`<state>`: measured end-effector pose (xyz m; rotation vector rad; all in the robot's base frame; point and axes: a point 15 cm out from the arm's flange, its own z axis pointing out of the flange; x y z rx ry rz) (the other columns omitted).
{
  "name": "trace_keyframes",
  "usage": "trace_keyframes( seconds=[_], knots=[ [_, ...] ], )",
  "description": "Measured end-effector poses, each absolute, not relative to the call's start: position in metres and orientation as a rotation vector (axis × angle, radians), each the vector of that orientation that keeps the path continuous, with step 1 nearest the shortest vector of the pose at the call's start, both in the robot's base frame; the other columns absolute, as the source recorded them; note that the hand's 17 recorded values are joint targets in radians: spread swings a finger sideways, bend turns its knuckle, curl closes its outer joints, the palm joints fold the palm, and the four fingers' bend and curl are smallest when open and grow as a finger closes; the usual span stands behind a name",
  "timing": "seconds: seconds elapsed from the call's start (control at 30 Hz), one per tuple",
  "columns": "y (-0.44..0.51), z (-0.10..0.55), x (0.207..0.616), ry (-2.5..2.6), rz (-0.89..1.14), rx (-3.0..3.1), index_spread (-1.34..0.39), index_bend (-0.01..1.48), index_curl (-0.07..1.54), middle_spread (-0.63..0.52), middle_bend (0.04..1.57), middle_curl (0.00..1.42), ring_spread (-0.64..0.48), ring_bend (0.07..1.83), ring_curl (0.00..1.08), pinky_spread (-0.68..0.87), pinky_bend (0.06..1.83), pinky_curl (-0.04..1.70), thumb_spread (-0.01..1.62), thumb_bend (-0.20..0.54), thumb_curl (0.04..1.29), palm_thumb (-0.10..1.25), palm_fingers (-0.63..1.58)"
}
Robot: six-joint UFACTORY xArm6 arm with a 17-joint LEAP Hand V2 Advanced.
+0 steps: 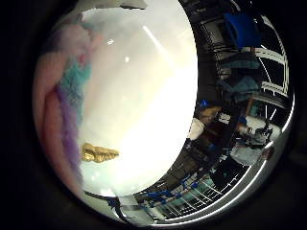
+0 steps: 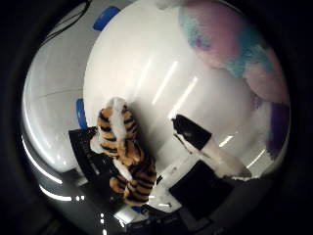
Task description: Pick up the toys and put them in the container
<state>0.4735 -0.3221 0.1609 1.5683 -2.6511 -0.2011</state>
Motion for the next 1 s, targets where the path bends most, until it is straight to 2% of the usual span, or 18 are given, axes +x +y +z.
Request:
trace_keyframes(
  seconds=[0.03, 0.1, 0.2, 0.23, 0.33, 0.5, 0.73, 1.0],
  knots=[
    [-0.324, 0.162, 0.472, -2.638, -0.197, 1.569, -0.17, 0.13, 0.20, -0.12, 0.52, 0.46, -0.14, 0.93, 0.40, -0.01, 0.86, 0.30, 1.07, -0.010, 0.40, 0.77, 0.54],
    [-0.329, 0.167, 0.471, -2.610, -0.183, 1.571, -0.25, 0.18, 0.21, -0.21, 0.62, 0.52, -0.27, 1.09, 0.47, -0.29, 1.01, 0.35, 1.06, -0.008, 0.42, 0.83, 0.78],
    [-0.334, 0.173, 0.470, -2.594, -0.179, 1.568, -0.37, 0.32, 0.30, -0.30, 0.77, 0.65, -0.32, 1.13, 0.53, -0.40, 1.12, 0.43, 1.03, -0.014, 0.43, 0.86, 0.97],
    [-0.335, 0.174, 0.470, -2.594, -0.177, 1.569, -0.39, 0.39, 0.34, -0.31, 0.81, 0.67, -0.32, 1.14, 0.54, -0.40, 1.13, 0.45, 1.02, -0.014, 0.44, 0.87, 1.04],
    [-0.337, 0.182, 0.470, -2.597, -0.158, 1.577, -0.44, 0.67, 0.51, -0.35, 0.91, 0.81, -0.33, 1.20, 0.62, -0.36, 1.23, 0.55, 1.02, -0.010, 0.46, 0.93, 1.02],
    [-0.337, 0.206, 0.467, -2.605, -0.131, 1.583, -0.41, 0.93, 0.74, -0.37, 1.07, 1.00, -0.33, 1.33, 0.76, -0.29, 1.37, 0.71, 1.00, -0.002, 0.53, 1.07, 0.86],
    [-0.315, 0.265, 0.443, -2.580, -0.173, 1.626, -0.37, 1.11, 0.92, -0.36, 1.24, 1.14, -0.33, 1.44, 0.89, -0.23, 1.48, 0.92, 0.92, -0.017, 0.60, 1.09, 0.67],
    [-0.260, 0.355, 0.421, -2.508, -0.158, 1.819, -0.35, 1.17, 0.99, -0.33, 1.33, 1.17, -0.33, 1.47, 0.96, -0.19, 1.49, 1.05, 0.87, -0.016, 0.67, 1.09, 0.60]
  ],
)
